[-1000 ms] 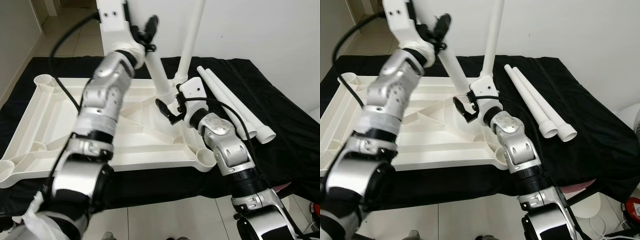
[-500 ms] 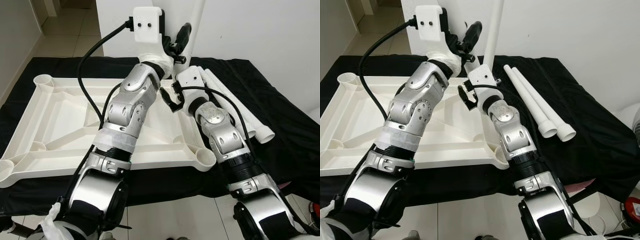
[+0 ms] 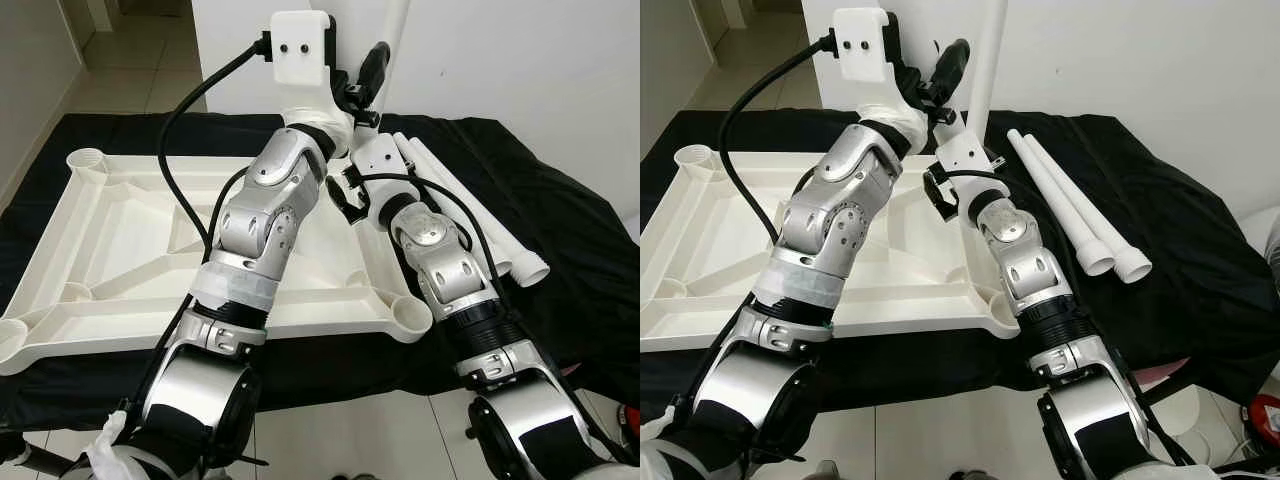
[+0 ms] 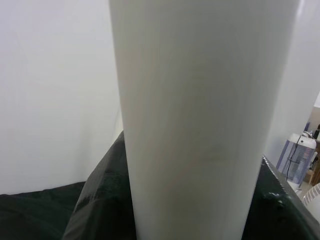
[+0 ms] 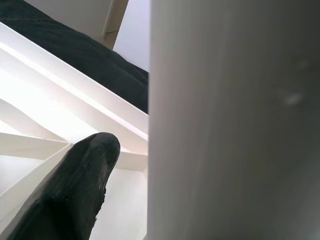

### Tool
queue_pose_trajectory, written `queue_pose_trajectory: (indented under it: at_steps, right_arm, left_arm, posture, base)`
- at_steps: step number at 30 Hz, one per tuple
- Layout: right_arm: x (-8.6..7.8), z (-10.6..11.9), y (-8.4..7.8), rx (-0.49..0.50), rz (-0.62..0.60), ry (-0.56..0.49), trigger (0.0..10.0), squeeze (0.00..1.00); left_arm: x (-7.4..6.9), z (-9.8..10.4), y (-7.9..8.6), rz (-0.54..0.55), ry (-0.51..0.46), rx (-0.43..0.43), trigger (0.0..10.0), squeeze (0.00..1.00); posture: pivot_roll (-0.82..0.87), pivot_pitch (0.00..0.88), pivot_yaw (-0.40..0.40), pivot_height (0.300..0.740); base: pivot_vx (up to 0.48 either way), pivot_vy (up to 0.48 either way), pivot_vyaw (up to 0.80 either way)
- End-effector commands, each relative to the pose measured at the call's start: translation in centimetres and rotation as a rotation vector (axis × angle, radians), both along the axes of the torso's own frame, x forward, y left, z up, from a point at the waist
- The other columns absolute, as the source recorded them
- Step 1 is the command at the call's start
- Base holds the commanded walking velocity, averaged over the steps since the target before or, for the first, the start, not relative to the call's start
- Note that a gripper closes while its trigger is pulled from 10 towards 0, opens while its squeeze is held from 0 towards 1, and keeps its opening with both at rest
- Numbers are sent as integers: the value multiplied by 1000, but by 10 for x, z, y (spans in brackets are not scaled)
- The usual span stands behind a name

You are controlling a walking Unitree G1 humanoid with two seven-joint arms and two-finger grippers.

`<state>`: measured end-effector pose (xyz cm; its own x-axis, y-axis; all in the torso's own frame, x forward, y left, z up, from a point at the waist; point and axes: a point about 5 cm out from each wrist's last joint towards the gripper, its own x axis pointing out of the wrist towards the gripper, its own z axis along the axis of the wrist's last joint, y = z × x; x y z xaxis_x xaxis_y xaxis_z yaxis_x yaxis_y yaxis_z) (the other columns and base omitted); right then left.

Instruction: Building children table

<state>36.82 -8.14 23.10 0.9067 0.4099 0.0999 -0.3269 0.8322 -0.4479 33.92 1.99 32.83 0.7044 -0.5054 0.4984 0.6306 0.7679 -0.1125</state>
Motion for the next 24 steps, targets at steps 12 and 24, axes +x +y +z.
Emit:
queue_pose_trajectory:
  at_steps: [12, 24]
  right_arm:
    - [2, 6, 4, 5, 9, -22, 0, 0]
    - [4, 6, 2, 63, -19, 11, 0, 0]
  left_arm:
    - [-8, 5, -6, -19, -25, 11, 10000, 0]
    - [-10, 5, -7, -14, -22, 26, 10000, 0]
  posture:
    - [57, 0, -68, 740]
    - [60, 16, -65, 740]
  base:
    - [0, 0, 0]
    - [0, 0, 0]
